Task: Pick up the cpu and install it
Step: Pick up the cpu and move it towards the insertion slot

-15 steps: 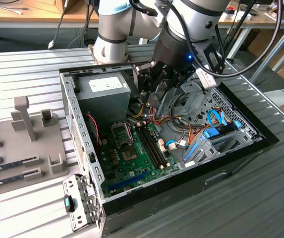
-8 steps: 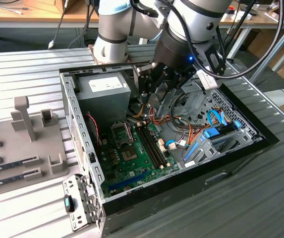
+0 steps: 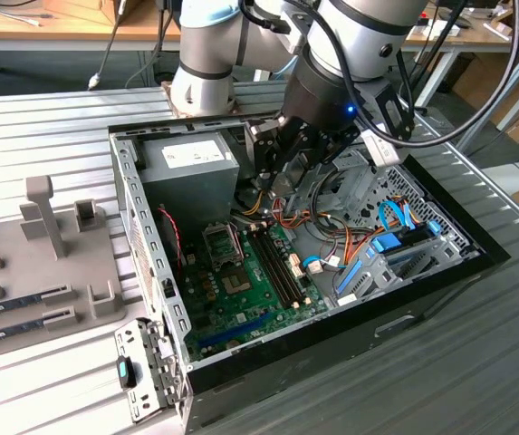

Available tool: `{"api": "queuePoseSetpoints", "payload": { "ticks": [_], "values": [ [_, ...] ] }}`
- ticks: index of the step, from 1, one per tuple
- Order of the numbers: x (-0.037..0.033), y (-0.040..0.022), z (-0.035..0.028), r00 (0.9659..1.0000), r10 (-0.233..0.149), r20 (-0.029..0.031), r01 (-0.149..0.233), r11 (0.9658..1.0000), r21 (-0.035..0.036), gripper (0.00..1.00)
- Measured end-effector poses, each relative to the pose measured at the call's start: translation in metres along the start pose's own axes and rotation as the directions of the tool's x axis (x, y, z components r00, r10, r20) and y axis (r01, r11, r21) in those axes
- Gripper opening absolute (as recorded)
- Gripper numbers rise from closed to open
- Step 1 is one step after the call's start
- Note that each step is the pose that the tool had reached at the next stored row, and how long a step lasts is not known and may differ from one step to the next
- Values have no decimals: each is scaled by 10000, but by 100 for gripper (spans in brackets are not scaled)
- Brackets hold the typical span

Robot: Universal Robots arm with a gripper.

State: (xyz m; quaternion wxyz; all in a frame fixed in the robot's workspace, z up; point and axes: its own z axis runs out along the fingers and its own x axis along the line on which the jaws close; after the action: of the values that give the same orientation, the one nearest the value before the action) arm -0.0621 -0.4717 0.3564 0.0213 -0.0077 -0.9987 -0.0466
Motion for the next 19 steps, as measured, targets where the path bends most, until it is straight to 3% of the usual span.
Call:
{"api": "queuePoseSetpoints", "payload": {
  "ticks": [7,15,19],
  "values": [
    [9,-1,2,10000,1,0,-1,10000,1,47],
    [156,-4,17,10000,0,0,0,10000,1,47],
    [158,-5,19,10000,0,0,0,10000,0,47]
  ]
}}
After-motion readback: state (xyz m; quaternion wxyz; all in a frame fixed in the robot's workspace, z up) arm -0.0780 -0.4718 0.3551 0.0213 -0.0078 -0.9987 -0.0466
